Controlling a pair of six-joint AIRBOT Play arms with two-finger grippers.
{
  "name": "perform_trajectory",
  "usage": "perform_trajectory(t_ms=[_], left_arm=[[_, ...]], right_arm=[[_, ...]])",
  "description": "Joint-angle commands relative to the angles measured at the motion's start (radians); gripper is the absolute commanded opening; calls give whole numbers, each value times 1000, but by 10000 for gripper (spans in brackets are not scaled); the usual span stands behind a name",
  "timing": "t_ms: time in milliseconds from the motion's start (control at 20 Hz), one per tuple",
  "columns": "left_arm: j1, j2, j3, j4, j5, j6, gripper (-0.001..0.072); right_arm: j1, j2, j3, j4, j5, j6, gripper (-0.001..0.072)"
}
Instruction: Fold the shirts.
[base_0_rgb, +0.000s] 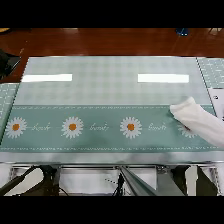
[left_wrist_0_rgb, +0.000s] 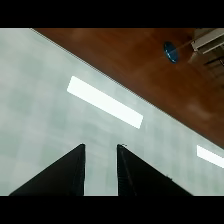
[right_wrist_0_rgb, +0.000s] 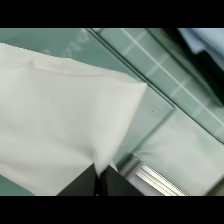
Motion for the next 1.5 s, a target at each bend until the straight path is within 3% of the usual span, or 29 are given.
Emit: perform_trajectory(t_ms=[0, 200, 450, 500, 550, 600, 750, 850, 900, 950, 1000, 1050, 1200, 1250, 1300, 1400, 1450], left_arm=[[5, -3, 1, 1, 64, 1, 260], [8, -3, 1, 0, 99, 1, 259], [10, -2, 1, 0, 223, 1, 259], [14, -2, 2, 0, 243, 0, 259], [19, -2, 2, 0, 263, 0, 260], [23, -2, 2, 0, 279, 1, 259], [25, -2, 1, 1, 286, 1, 261], [25, -2, 1, 0, 280, 0, 274], [24, -2, 2, -5, 277, 0, 358], [20, -2, 2, -29, 274, 0, 497], [10, -2, 2, -61, 270, 3, 575], [-9, -2, 10, -74, 254, 43, 628], [-135, -2, 92, -44, 73, 247, 630], [-195, -2, 131, 48, 16, 230, 630], [-268, -2, 177, 210, -49, 131, 630], [-414, -3, 243, 625, -196, -168, 630], [-480, -3, 254, 780, -287, -264, 630]], right_arm=[[-138, -4, 1, -261, 86, 39, 22], [-260, -4, 0, -386, 109, 66, 24], [-425, 0, -22, -396, 183, 44, 26], [-445, 11, -37, -402, 186, 39, 107], [-457, 30, -55, -409, 186, 28, 339], [-463, 50, -77, -418, 176, -8, 451], [-463, 79, -116, -435, 103, -26, 488], [-428, 78, -101, -280, -22, -29, 477], [-393, 78, -82, -145, -97, -65, 475], [-339, 74, -55, 18, -193, -94, 452], [-273, 56, -21, 163, -272, -108, 395], [-183, 14, 22, 302, -336, -122, 395], [178, -182, 185, 517, -346, -144, 395], [327, -253, 245, 512, -327, -144, 396], [460, -315, 296, 481, -305, -144, 407], [722, -433, 373, 338, -224, -126, 523], [826, -479, 394, 250, -174, -124, 590]])
